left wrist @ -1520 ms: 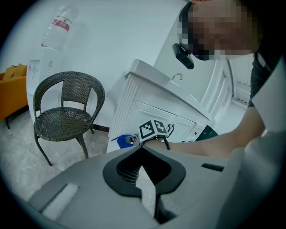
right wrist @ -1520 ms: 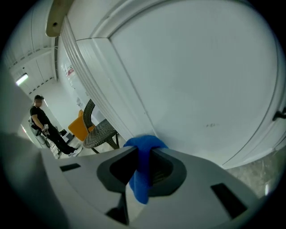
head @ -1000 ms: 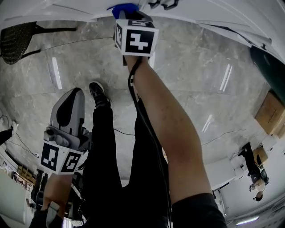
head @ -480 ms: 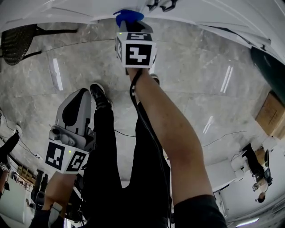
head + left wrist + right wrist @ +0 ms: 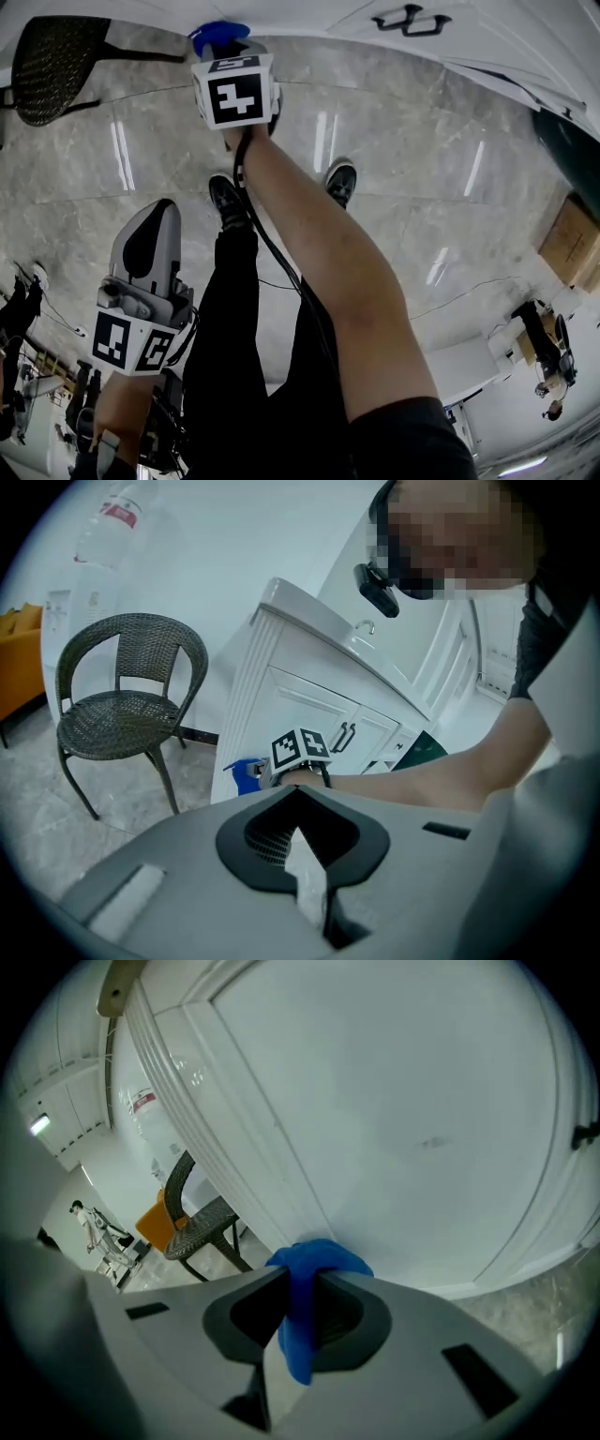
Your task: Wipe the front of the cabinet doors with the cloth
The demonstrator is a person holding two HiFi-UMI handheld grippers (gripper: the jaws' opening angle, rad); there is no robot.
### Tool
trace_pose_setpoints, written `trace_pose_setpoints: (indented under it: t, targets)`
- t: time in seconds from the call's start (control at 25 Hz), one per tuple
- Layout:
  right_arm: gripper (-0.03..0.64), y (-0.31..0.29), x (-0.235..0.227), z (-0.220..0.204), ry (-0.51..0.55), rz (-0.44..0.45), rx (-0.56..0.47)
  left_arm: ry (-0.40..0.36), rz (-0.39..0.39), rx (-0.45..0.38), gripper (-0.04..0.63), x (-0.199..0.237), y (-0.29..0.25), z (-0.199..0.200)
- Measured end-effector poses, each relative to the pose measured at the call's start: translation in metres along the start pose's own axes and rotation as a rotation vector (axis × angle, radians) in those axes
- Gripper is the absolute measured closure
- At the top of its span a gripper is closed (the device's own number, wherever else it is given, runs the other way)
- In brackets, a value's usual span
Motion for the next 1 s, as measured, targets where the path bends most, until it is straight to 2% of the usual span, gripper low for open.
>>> trace_pose_setpoints:
  t: [0.24,0.36,0.52,0.68,0.92,1.0]
  targets:
    - [0.56,-0.025,-0.002,0.001,0.092,0.008,0.014,-0.006,0.045,0.016,0.597,0.031,0.013,-0.01]
    - [0.56,-0.022,-0.02,-0.001,0.058,0.003,0.022,-0.011,0.065,0.027,0.597,0.031,0.01,-0.017]
    - [0.56,0.0,-0.061,0.002,0.062,-0.1,0.031,-0.006,0.055,0.013,0.597,0.012,-0.005,-0.016]
    - [0.56,0.025,-0.097,0.006,0.075,-0.119,0.02,-0.009,0.028,0.009,0.597,-0.018,-0.025,-0.011]
    - [0.56,0.06,-0.176,-0.001,0.009,-0.21,0.041,-0.022,-0.012,0.012,0.597,-0.065,-0.063,-0.006]
    - [0.56,0.07,-0.19,-0.002,0.037,-0.211,0.048,-0.026,-0.024,0.018,0.597,-0.078,-0.073,-0.006]
Point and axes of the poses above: the fingertips, and each gripper's own axes: y backward along the fingers, x to its left, z out of its top, the point moved 10 cm from there along y, backward along the fingers, and after that the axes turned 4 degrees about -y, right-handed, at the moved point
